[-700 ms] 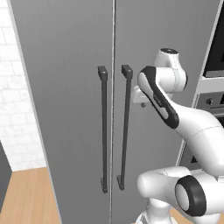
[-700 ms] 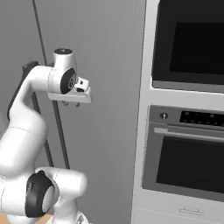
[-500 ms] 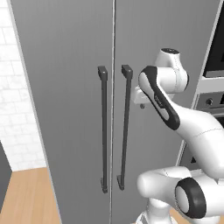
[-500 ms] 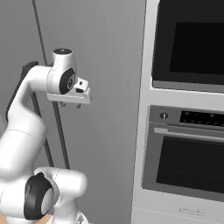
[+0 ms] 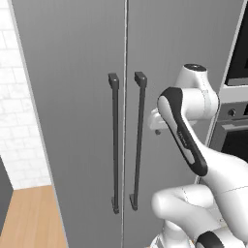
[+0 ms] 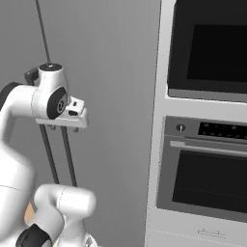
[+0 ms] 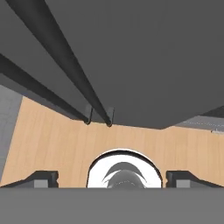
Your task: Grab a lemon wedge from the fridge and one ice cube from the ice bowl, and put them in the glass of lemonade.
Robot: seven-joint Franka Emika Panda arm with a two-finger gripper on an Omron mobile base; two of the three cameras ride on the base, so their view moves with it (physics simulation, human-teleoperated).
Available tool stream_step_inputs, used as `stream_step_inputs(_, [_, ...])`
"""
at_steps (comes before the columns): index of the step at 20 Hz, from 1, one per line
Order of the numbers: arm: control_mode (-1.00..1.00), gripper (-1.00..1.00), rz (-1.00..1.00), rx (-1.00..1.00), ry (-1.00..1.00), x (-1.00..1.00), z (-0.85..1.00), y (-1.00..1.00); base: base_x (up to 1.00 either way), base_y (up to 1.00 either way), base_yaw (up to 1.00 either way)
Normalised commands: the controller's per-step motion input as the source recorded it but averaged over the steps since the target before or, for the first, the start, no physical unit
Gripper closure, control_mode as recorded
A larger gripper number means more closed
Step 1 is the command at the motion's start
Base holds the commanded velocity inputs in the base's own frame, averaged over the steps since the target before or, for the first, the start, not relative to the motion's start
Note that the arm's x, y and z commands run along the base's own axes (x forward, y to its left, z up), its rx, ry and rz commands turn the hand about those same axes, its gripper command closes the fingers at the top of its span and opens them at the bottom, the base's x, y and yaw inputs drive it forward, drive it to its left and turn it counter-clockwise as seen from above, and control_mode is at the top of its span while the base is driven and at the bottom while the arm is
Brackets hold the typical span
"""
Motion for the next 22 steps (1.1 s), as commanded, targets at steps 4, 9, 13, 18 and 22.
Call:
stream_step_inputs(4, [1.0, -1.0, 0.0, 0.0, 0.0, -0.05, -0.04, 0.05, 0.0, 0.39, -0.01])
stream_step_inputs(9, [1.0, -1.0, 0.0, 0.0, 0.0, 0.0, 0.0, 0.0, -0.08, 0.68, -0.08])
stream_step_inputs(13, [1.0, -1.0, 0.0, 0.0, 0.0, 0.0, 0.0, 0.0, -0.53, -0.05, -0.06])
stream_step_inputs(18, [1.0, -1.0, 0.0, 0.0, 0.0, 0.0, 0.0, 0.0, -0.67, 0.0, -0.1])
stream_step_inputs(22, [1.0, -1.0, 0.0, 0.0, 0.0, 0.0, 0.0, 0.0, -0.67, -0.07, -0.07])
